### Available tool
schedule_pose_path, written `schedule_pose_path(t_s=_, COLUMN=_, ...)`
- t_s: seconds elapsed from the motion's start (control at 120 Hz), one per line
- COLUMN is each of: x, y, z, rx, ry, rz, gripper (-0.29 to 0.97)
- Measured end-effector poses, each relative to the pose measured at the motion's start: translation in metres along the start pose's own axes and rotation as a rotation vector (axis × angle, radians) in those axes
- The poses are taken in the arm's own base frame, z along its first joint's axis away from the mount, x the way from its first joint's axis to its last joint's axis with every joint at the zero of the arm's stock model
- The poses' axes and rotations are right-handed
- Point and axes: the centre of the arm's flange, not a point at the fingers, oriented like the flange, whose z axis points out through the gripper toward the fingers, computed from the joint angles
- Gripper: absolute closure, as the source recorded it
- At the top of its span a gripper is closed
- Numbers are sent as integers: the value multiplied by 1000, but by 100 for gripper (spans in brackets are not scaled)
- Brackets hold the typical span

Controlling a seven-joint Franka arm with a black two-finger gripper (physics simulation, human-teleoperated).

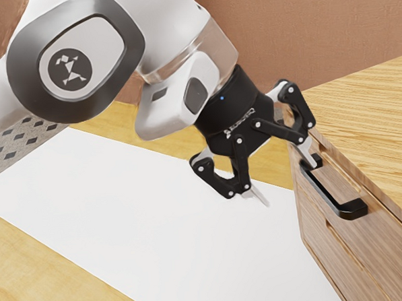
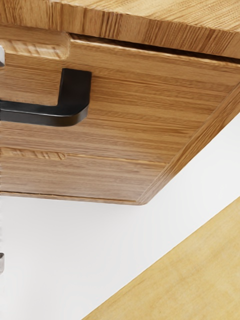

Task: Pull the drawer handle with one arm to open the drawer

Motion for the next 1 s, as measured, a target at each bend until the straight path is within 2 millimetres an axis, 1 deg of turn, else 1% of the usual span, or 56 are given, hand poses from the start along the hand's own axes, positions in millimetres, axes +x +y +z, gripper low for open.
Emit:
schedule_pose_path(t_s=0.083, x=-5, y=-13, z=16, rx=44, ry=-3, rz=41, gripper=34)
schedule_pose_path(t_s=0.117, x=-8, y=-14, z=27, rx=49, ry=-2, rz=52, gripper=37)
schedule_pose_path(t_s=0.142, x=-9, y=-12, z=31, rx=56, ry=-2, rz=58, gripper=38)
schedule_pose_path(t_s=0.275, x=-24, y=5, z=27, rx=109, ry=-26, rz=74, gripper=44)
schedule_pose_path(t_s=0.317, x=-24, y=7, z=29, rx=119, ry=-29, rz=87, gripper=46)
schedule_pose_path(t_s=0.358, x=-23, y=8, z=35, rx=122, ry=-29, rz=100, gripper=46)
schedule_pose_path(t_s=0.5, x=-18, y=6, z=47, rx=148, ry=-22, rz=140, gripper=48)
schedule_pose_path(t_s=0.558, x=-19, y=4, z=50, rx=157, ry=-23, rz=151, gripper=49)
schedule_pose_path(t_s=0.633, x=-23, y=3, z=60, rx=154, ry=-22, rz=160, gripper=49)
schedule_pose_path(t_s=0.75, x=-28, y=5, z=72, rx=151, ry=-25, rz=172, gripper=52)
schedule_pose_path(t_s=0.833, x=-29, y=15, z=71, rx=153, ry=-32, rz=178, gripper=58)
schedule_pose_path(t_s=0.9, x=-28, y=27, z=63, rx=161, ry=-42, rz=185, gripper=63)
schedule_pose_path(t_s=1.0, x=-30, y=45, z=52, rx=174, ry=-56, rz=186, gripper=67)
